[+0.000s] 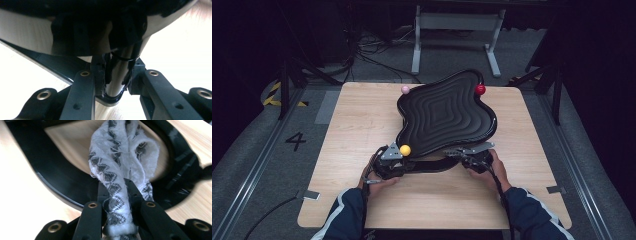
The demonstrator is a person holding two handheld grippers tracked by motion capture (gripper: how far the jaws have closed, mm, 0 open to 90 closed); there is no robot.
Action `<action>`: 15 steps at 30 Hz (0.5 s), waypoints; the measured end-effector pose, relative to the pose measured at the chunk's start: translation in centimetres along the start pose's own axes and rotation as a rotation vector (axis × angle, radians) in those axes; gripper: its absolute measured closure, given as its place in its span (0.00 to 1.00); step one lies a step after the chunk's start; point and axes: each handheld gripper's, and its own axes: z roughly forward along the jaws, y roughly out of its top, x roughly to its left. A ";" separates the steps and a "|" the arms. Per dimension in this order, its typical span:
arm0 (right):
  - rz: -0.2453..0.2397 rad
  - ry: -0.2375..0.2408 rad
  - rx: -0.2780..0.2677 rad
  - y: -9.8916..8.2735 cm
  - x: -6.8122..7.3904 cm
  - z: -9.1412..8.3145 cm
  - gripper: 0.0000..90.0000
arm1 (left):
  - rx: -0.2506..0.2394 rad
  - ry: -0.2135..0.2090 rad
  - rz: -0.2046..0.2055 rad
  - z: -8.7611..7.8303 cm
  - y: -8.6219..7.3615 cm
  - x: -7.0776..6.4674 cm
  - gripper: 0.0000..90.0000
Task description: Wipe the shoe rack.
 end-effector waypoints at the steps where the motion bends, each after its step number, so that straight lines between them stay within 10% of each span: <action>1: -0.011 0.018 -0.006 0.2 0.4 0.1 0.87 | -0.003 -0.002 -0.005 0.0 0.0 0.0 0.81; 15: -0.061 0.164 -0.035 1.8 4.9 0.6 0.87 | -0.003 -0.011 -0.015 0.0 -0.1 0.1 0.81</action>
